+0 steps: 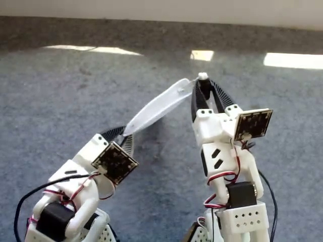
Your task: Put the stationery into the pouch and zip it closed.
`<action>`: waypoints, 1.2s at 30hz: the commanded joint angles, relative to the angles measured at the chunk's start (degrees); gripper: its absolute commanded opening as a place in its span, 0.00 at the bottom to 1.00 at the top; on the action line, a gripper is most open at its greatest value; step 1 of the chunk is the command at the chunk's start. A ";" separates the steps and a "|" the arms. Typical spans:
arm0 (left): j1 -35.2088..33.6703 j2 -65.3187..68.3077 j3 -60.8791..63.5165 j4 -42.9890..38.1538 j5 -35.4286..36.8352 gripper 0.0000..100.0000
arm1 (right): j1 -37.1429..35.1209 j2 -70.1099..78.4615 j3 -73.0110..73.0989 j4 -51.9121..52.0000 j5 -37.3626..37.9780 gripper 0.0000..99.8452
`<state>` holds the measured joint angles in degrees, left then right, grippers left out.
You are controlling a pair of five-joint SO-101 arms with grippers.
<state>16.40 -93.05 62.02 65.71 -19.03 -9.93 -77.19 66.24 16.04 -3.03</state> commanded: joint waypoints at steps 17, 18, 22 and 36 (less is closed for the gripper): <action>-3.65 -7.69 0.40 4.13 -0.18 0.00 | 2.24 -0.31 -2.95 5.58 -0.62 0.27; -3.65 -7.69 0.40 4.13 -0.26 0.00 | 2.24 -0.31 -3.74 7.16 -0.70 0.29; -5.14 -8.22 0.04 4.04 -0.53 0.00 | 1.89 -0.31 -7.60 12.79 -3.25 0.29; -22.29 -8.22 -0.04 -7.65 -8.09 0.01 | 1.63 -0.31 -14.99 20.79 -4.31 0.29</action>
<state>-3.82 -100.18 62.90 60.62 -26.33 -8.44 -77.19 55.25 34.59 -6.99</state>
